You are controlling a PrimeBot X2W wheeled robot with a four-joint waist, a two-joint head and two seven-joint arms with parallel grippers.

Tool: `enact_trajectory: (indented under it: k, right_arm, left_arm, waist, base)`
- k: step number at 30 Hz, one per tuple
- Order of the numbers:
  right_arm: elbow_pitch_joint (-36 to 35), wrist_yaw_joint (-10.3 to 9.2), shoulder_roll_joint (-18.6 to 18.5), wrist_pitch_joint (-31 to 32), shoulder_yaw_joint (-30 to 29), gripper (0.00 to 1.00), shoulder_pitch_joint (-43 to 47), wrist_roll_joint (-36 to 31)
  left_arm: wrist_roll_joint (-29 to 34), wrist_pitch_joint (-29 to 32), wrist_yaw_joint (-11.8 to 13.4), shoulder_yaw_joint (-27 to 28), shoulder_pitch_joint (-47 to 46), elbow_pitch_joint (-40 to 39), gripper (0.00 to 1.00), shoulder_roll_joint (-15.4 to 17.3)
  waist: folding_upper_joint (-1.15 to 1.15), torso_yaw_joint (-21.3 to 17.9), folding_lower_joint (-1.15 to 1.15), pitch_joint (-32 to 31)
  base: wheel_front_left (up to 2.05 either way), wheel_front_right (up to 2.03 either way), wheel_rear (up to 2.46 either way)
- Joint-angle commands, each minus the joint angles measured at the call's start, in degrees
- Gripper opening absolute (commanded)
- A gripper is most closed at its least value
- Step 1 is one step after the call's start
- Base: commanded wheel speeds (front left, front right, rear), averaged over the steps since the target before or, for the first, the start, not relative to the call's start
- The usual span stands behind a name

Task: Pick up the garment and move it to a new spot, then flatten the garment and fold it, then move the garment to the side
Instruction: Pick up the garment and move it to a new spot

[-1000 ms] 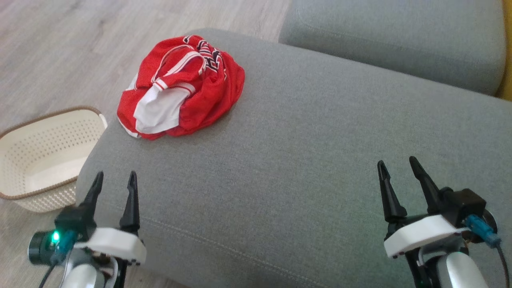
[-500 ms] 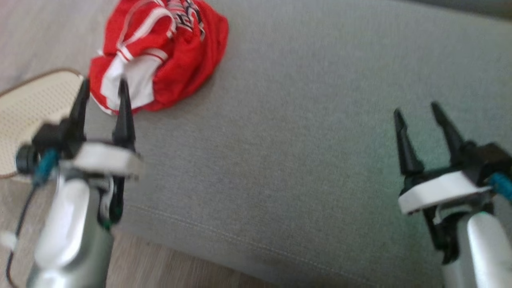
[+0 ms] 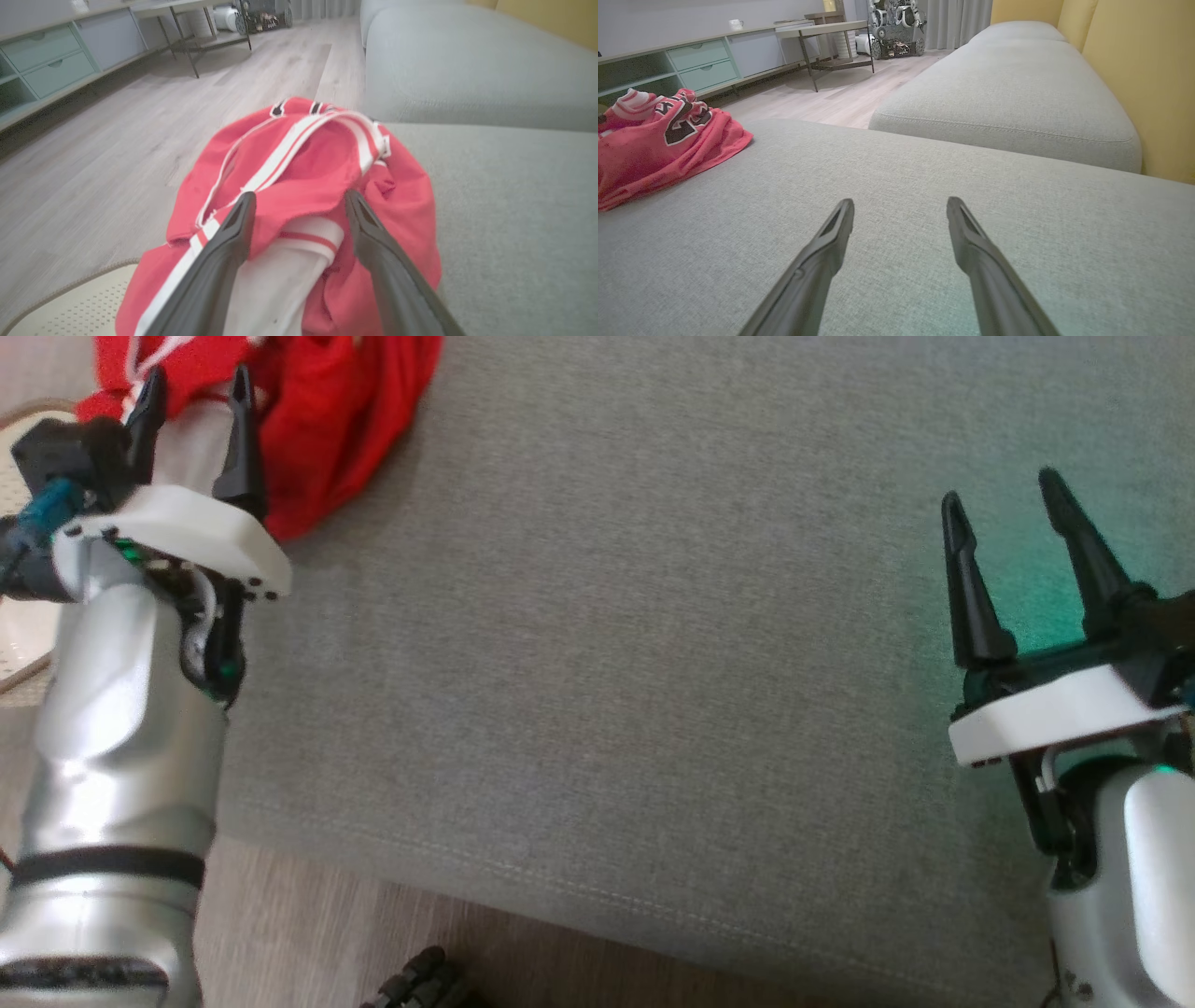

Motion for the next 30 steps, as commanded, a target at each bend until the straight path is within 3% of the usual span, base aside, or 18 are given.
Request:
enact_trajectory:
  k: [1, 8, 9, 10, 11, 19, 30]
  right_arm:
    - [-2.48, -0.04, -0.05, -0.05, 1.65, 1.00, -1.43, 0.15]
    - [-2.04, -0.04, 0.29, -0.45, 1.23, 1.00, -1.72, 0.42]
    - [-1.96, -0.04, 0.29, -0.52, 1.12, 1.00, -1.71, 0.45]
    - [-1.89, -0.04, 0.33, -0.62, 0.95, 1.00, -1.69, 0.50]
    - [-1.80, -0.04, 0.38, -0.75, 0.81, 1.00, -1.66, 0.51]
    - [-0.36, -0.04, 1.02, -1.96, -0.30, 1.00, -0.36, 0.74]
    - [2.37, -0.04, 2.78, -4.27, -1.71, 1.00, 3.99, 2.26]
  left_arm:
    - [0.83, -0.29, -0.58, 1.74, -3.46, 2.35, 1.00, 3.73]
    - [3.41, -0.29, -1.16, 0.06, -9.54, 13.92, 1.00, 6.45]
    - [3.52, -0.29, -1.26, -0.08, -10.26, 15.25, 0.80, 6.69]
    - [3.60, -0.29, -1.44, -0.23, -10.98, 16.19, 0.04, 6.88]
    - [3.62, -0.29, -1.64, -0.28, -11.64, 16.55, 0.00, 7.05]
    - [3.76, -0.29, -1.54, 1.60, -11.29, 7.08, 0.00, 8.47]
    - [3.11, -0.29, -2.24, 4.73, 2.13, -15.25, 0.00, 8.58]
  waist:
    - [0.00, -1.33, -0.01, 1.30]
    - [0.00, -2.50, -0.01, 2.10]
    - [0.00, -2.57, -0.01, 2.03]
    - [0.00, -2.60, -0.01, 1.92]
    - [0.00, -2.61, -0.01, 1.67]
    - [0.00, -2.19, -0.01, -3.06]
    - [0.00, -3.21, -0.01, -14.84]
  base:
    - [0.00, 0.00, 0.00]
    - [0.00, 0.00, 0.00]
    - [0.00, 0.00, 0.00]
    - [0.00, 0.00, 0.00]
    - [0.00, 0.00, 0.00]
    - [0.00, 0.00, 0.00]
    - [0.00, 0.00, 0.00]
